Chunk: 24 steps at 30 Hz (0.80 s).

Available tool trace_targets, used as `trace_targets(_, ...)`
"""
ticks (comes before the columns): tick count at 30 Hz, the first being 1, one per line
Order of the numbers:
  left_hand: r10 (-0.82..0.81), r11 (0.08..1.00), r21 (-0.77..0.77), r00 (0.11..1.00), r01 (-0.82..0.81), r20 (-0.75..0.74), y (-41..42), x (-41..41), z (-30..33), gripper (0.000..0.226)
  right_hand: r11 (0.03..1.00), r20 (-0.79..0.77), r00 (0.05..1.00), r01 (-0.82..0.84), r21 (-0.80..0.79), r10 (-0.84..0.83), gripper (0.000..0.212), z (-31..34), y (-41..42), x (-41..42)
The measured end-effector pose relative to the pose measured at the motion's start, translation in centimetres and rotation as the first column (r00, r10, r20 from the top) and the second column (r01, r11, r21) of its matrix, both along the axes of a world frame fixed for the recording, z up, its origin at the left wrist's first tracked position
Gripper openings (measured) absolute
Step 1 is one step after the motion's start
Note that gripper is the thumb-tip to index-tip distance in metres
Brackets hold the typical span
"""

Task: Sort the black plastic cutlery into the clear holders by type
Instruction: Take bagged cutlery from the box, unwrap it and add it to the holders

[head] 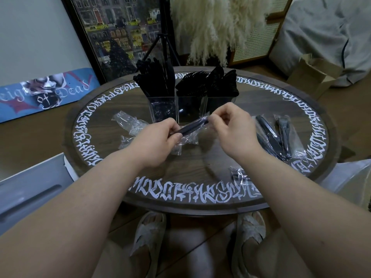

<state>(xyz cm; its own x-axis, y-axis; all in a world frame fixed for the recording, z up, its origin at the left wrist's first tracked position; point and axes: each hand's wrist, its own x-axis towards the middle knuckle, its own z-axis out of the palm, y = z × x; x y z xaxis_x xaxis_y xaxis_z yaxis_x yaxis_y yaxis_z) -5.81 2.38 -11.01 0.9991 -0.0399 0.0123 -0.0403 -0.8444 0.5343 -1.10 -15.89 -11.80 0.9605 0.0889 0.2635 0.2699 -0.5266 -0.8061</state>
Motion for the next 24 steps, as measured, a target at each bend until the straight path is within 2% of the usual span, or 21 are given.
trace_targets(1,0.000,1.000,-0.011,1.000,0.000,-0.004,0.1,0.0,0.0,0.008,0.987,-0.070,0.997,0.026,0.161,-0.015,0.013,0.2,0.0,0.2)
trace_targets(3,-0.001,0.999,-0.043,1.000,0.000,-0.013,0.3,-0.1,0.1,0.004,0.872,-0.239,0.970,0.080,0.482,0.043,0.015,0.7,-0.2,0.6)
trace_targets(4,-0.002,0.999,-0.055,1.000,0.002,-0.015,0.3,-0.1,0.1,0.005,0.806,-0.318,0.943,0.111,0.581,0.099,0.015,1.0,-0.3,0.6)
trace_targets(6,-0.006,0.998,-0.058,1.000,0.005,-0.018,0.3,-0.1,0.1,0.004,0.742,-0.471,0.863,0.194,0.642,0.182,0.014,1.0,-0.6,0.7)
trace_targets(8,0.007,0.998,-0.057,1.000,-0.009,-0.025,0.3,-0.1,0.1,0.007,0.747,-0.571,0.811,0.300,0.594,0.128,0.010,0.6,-0.8,1.2)
trace_targets(9,0.022,0.998,-0.055,0.999,-0.023,-0.027,0.4,-0.1,0.1,0.010,0.768,-0.551,0.834,0.344,0.541,0.015,0.007,0.5,-0.9,1.4)
trace_targets(10,0.040,0.998,-0.046,0.999,-0.041,-0.031,0.5,-0.1,0.1,0.013,0.806,-0.448,0.883,0.366,0.466,-0.142,0.005,0.6,-1.2,1.5)
trace_targets(11,0.055,0.998,-0.031,0.998,-0.056,-0.036,0.5,0.0,0.1,0.015,0.853,-0.258,0.928,0.354,0.382,-0.270,0.004,0.9,-1.4,1.4)
trace_targets(12,0.065,0.998,-0.015,0.997,-0.066,-0.042,0.5,0.0,0.1,0.016,0.908,-0.047,0.959,0.279,0.312,-0.279,0.005,1.4,-1.4,1.1)
trace_targets(13,0.069,0.998,-0.002,0.997,-0.069,-0.047,0.5,0.1,0.0,0.017,0.958,0.104,0.975,0.169,0.233,-0.197,0.008,1.6,-1.2,0.6)
trace_targets(14,0.068,0.998,0.004,0.997,-0.068,-0.048,0.4,0.1,0.0,0.017,0.989,0.149,0.985,0.070,0.134,-0.090,0.010,1.7,-0.9,0.0)
trace_targets(16,0.060,0.998,-0.003,0.998,-0.060,-0.034,0.4,0.0,0.1,0.014,0.998,0.049,0.998,-0.033,-0.061,0.036,0.013,1.1,-0.1,-0.5)
trace_targets(18,0.048,0.998,-0.027,0.999,-0.048,-0.004,0.2,-0.1,0.2,0.011,0.993,-0.049,0.999,-0.011,-0.118,0.006,0.019,0.4,0.0,-0.1)
trace_targets(21,0.027,0.998,-0.056,0.999,-0.026,0.023,0.2,-0.3,0.4,0.013,0.999,-0.197,0.980,0.034,0.040,-0.026,0.021,0.4,-0.3,0.7)
trace_targets(24,0.018,0.998,-0.067,0.999,-0.016,0.027,0.3,-0.3,0.4,0.016,0.975,-0.302,0.950,-0.011,0.222,0.079,0.025,0.6,-0.2,0.7)
